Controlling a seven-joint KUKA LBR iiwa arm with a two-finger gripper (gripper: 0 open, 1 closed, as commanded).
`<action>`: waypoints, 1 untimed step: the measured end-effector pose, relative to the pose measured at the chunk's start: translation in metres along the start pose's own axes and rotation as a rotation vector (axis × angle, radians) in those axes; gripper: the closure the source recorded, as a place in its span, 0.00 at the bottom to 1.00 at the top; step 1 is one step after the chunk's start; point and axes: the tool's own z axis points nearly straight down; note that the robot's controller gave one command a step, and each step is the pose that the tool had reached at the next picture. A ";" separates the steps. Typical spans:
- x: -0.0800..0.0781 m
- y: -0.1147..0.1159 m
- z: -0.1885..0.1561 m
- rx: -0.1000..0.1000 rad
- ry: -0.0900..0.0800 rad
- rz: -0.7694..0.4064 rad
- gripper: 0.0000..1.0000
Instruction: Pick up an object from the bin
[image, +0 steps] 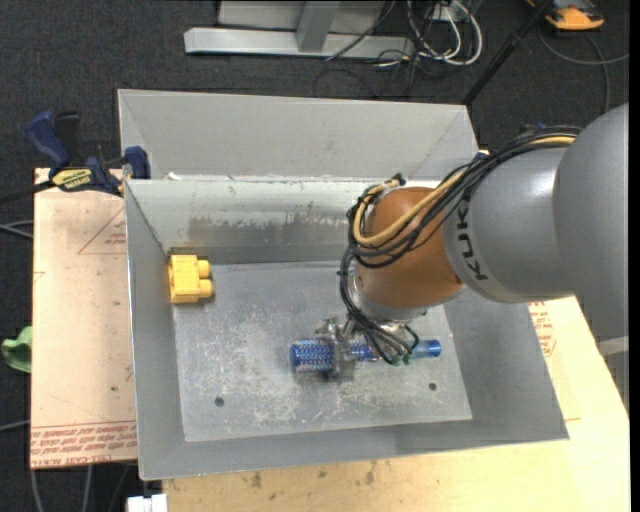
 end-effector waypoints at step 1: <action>0.016 0.011 -0.168 0.002 -0.009 -0.004 1.00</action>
Offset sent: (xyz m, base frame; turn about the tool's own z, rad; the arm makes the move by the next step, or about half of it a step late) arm -0.0198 0.0056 0.1642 -0.0049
